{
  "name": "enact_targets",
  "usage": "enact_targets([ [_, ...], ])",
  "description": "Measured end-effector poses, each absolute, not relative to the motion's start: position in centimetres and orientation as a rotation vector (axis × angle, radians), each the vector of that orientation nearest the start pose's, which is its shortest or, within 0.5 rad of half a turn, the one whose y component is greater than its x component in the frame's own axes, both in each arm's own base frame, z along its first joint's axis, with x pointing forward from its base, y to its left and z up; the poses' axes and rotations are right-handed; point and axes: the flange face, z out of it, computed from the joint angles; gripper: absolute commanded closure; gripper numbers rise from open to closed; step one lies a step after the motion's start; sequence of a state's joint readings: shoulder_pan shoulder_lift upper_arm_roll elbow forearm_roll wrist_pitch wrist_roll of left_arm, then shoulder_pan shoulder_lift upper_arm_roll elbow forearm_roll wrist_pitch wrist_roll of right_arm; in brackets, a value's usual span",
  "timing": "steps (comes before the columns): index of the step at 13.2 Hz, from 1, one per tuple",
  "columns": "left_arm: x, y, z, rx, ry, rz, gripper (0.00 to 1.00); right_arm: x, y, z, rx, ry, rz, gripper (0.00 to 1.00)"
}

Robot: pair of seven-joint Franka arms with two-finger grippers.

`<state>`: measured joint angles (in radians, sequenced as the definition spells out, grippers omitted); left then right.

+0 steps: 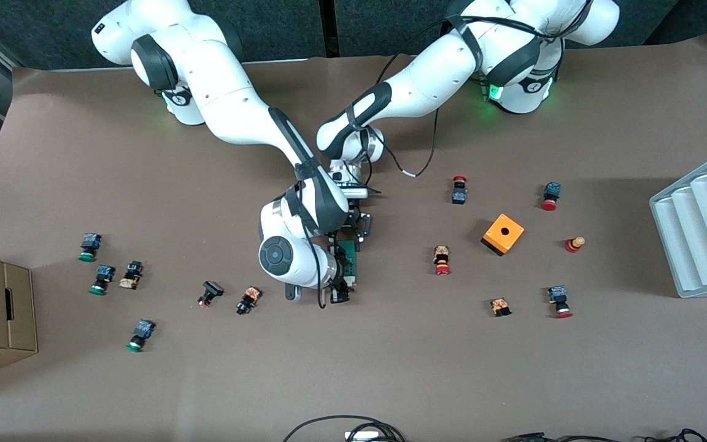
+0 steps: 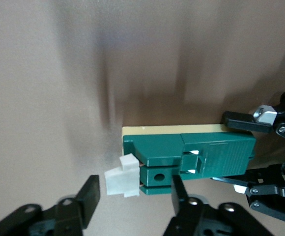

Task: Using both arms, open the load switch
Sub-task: 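Lower the right gripper onto the white lever of the switch, then push the white lever with the right gripper while the left gripper holds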

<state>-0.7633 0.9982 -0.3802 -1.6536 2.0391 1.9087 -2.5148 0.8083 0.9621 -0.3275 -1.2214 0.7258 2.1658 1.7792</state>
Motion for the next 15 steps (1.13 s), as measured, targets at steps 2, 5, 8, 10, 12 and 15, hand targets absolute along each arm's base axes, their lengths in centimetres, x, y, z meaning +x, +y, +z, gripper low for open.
enact_targets([
  [2, 35.0, -55.71, 6.11, -2.576, -0.009, -1.823, 0.36, 62.66, 43.57, 20.88, -2.081, 2.065, 0.432, 0.37],
  [5, 35.01, -55.7, 6.11, -2.576, -0.008, -1.823, 0.36, 62.66, 43.57, 20.89, -2.081, 2.066, 0.432, 0.42],
  [8, 35.18, -55.57, 6.05, -2.57, -0.007, -1.826, 0.36, 62.67, 43.57, 20.91, -2.08, 2.067, 0.432, 0.51],
  [10, 35.22, -55.54, 6.03, -2.569, -0.007, -1.826, 0.37, 62.79, 43.56, 21.13, -2.076, 2.066, 0.428, 0.59],
  [12, 35.21, -55.55, 6.03, -2.569, -0.006, -1.827, 0.37, 62.82, 43.56, 21.21, -2.075, 2.065, 0.427, 0.6],
  [15, 35.21, -55.56, 6.04, -2.566, 0.001, -1.826, 0.38, 62.85, 43.58, 21.32, -2.074, 2.064, 0.427, 0.6],
])
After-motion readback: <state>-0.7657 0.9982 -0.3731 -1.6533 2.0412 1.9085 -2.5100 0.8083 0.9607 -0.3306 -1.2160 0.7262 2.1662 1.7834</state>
